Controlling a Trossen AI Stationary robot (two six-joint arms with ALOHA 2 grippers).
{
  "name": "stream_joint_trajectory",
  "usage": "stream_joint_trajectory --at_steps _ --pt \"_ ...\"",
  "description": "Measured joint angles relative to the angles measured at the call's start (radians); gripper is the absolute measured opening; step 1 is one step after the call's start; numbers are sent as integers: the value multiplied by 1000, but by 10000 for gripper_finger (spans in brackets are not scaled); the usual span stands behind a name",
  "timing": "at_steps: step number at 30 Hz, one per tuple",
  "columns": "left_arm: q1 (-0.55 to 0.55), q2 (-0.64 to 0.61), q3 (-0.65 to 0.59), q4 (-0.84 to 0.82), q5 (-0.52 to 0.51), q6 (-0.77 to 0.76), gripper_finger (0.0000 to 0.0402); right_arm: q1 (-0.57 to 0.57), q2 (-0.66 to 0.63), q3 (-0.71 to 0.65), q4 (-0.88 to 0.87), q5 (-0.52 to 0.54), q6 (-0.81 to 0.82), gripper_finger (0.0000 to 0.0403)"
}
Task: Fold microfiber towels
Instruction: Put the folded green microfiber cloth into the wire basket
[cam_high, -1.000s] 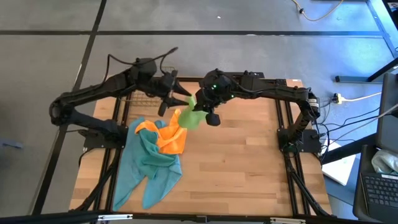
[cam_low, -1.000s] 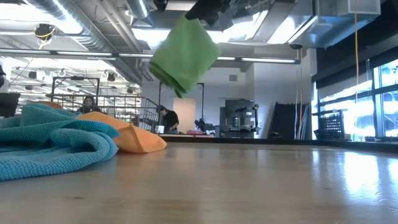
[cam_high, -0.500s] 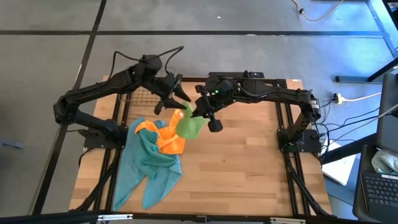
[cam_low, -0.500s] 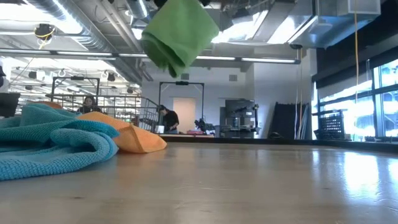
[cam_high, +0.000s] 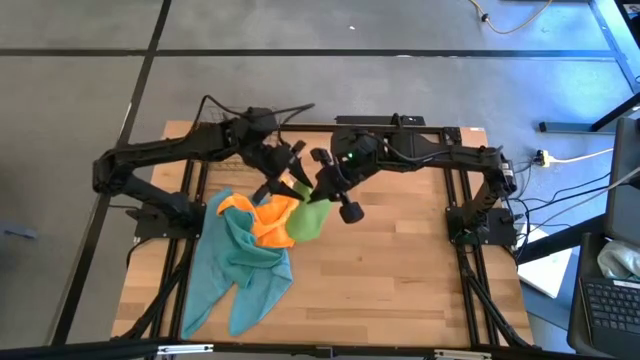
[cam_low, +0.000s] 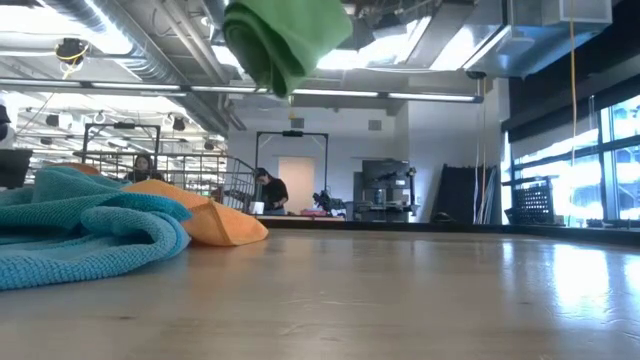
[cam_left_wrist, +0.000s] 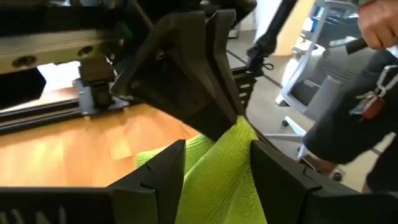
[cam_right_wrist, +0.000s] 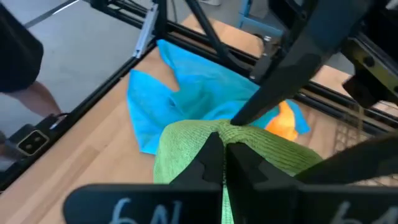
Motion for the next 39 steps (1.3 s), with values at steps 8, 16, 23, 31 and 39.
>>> stream_joint_trajectory --at_steps 8,16,23,31,39 --pt "-38 12 0 -74 -41 29 173 41 0 0 5 -1 -9 4" --pt "-75 13 0 -94 -104 55 173 44 0 0 2 -1 -34 5" --pt "-90 -4 1 -99 -213 20 154 41 0 0 -17 4 -52 5" --pt "-84 -20 109 -269 -378 -10 59 5 0 -5 -34 116 -52 6" --pt "-104 -15 195 -400 -513 -77 2 -64 0 -5 -23 214 -53 53"
